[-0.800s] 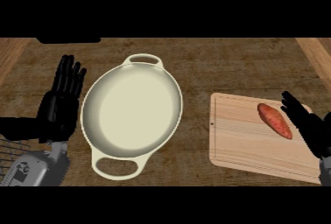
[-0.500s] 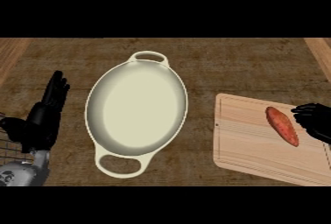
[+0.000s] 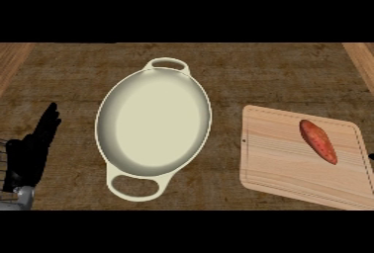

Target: Pick the sweet potato from the cutting board and place it in the pot

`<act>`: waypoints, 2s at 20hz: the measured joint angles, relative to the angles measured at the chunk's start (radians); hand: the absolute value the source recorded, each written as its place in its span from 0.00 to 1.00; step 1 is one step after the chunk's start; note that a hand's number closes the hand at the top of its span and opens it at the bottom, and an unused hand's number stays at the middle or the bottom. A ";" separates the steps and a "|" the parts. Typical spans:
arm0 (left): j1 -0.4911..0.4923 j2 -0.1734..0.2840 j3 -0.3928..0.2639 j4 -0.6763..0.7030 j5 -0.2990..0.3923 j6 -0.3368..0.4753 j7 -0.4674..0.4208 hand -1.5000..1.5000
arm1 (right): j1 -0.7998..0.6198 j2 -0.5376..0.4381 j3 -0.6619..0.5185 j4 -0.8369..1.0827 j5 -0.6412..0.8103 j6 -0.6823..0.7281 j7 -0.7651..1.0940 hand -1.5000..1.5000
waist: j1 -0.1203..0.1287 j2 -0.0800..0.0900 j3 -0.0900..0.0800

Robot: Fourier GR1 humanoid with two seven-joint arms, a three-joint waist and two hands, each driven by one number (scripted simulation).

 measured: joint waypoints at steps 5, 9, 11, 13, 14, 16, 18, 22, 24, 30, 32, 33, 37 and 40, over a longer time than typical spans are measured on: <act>0.027 0.001 0.013 -0.020 -0.022 -0.018 0.013 0.50 | -0.073 -0.066 0.018 0.120 0.070 0.096 -0.077 0.00 | 0.005 0.000 -0.002; 0.038 0.009 0.027 -0.039 -0.029 -0.030 0.029 0.50 | -0.149 -0.120 0.069 0.095 0.116 0.184 0.022 0.00 | 0.007 -0.002 -0.003; 0.032 0.006 0.035 -0.026 -0.030 -0.039 0.021 0.50 | -0.204 -0.128 0.107 0.085 0.143 0.227 0.086 0.00 | 0.010 -0.001 -0.004; 0.031 0.002 0.035 -0.024 -0.036 -0.042 0.020 0.50 | -0.255 -0.140 0.149 0.069 0.170 0.279 0.151 0.00 | 0.013 -0.001 -0.004; 0.028 0.008 0.037 -0.031 -0.036 -0.047 0.029 0.50 | -0.270 -0.142 0.177 0.060 0.193 0.297 0.179 0.00 | 0.016 -0.001 -0.005; 0.035 -0.002 0.039 -0.019 -0.039 -0.048 0.013 0.50 | -0.296 -0.144 0.232 0.036 0.236 0.336 0.236 0.00 | 0.017 0.000 -0.005; 0.035 -0.007 0.036 -0.016 -0.045 -0.050 0.012 0.50 | -0.331 -0.141 0.285 0.021 0.274 0.385 0.302 0.00 | 0.020 0.000 -0.005; 0.041 -0.006 0.046 -0.021 -0.047 -0.063 0.013 0.50 | -0.400 -0.114 0.362 0.011 0.318 0.502 0.419 0.00 | 0.018 -0.001 -0.005; 0.038 -0.010 0.054 -0.024 -0.051 -0.066 0.020 0.50 | -0.422 -0.094 0.383 0.023 0.339 0.544 0.448 0.00 | 0.014 -0.001 -0.005; 0.049 -0.034 0.087 -0.012 -0.072 -0.083 0.011 0.50 | -0.477 -0.017 0.405 0.045 0.400 0.637 0.514 0.00 | 0.005 -0.002 -0.004; 0.041 -0.041 0.094 -0.023 -0.084 -0.083 0.034 0.50 | -0.485 0.000 0.414 0.068 0.441 0.639 0.508 0.00 | 0.004 -0.002 -0.004; 0.041 -0.052 0.092 -0.026 -0.089 -0.084 0.042 0.50 | -0.482 0.014 0.413 0.058 0.452 0.641 0.525 0.00 | 0.002 -0.002 -0.004; 0.027 -0.071 0.108 -0.006 -0.111 -0.101 0.039 0.50 | -0.501 0.073 0.419 0.074 0.518 0.638 0.565 0.00 | 0.000 -0.002 -0.003; 0.025 -0.083 0.128 -0.004 -0.120 -0.120 0.041 0.50 | -0.488 0.096 0.417 0.075 0.565 0.632 0.564 0.00 | -0.001 -0.002 -0.003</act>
